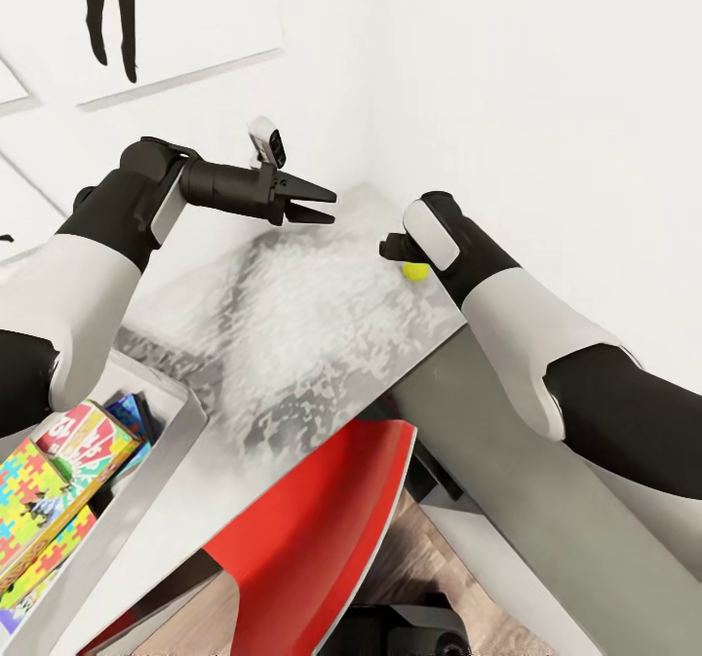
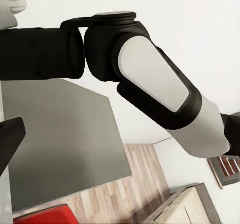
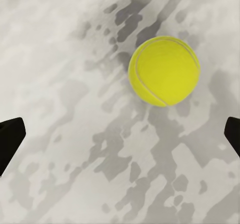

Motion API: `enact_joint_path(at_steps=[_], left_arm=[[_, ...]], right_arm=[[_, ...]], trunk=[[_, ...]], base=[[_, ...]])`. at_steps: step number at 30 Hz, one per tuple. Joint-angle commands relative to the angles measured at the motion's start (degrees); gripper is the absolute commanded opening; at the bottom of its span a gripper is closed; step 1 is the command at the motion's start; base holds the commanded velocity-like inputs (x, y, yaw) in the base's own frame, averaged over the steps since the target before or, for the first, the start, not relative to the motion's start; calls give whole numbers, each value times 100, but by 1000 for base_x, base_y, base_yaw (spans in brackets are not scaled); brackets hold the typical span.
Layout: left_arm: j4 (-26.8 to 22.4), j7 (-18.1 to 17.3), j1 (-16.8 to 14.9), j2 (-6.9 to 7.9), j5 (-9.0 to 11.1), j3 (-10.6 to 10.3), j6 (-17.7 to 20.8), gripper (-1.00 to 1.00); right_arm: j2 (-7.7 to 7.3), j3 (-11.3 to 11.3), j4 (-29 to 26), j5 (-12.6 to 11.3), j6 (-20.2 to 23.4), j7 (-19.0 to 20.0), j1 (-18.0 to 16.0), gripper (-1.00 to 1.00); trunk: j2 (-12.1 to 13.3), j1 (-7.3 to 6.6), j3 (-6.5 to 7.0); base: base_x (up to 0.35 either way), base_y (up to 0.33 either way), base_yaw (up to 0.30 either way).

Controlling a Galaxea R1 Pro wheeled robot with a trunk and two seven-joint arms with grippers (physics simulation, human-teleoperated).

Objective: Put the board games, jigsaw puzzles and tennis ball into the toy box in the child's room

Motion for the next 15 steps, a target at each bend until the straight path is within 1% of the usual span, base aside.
enact_joint_path(at_steps=[1,9,15], left_arm=[[2,-21,-7,7,25,-32,61,100],[0,-21,-7,-13,25,-26,61,100],[1,-21,-7,-3,25,-29,61,100]], right_arm=[[-4,34,-4,-62,9,-53,-5,100],[-4,32,-4,-69,9,-53,-30,100],[-4,32,-4,-58,14,-69,-237,100]], trunk=[[-10,3,-18],[-10,3,-93],[-10,3,-150]], base=[[0,0,0],[0,0,0],[0,0,0]])
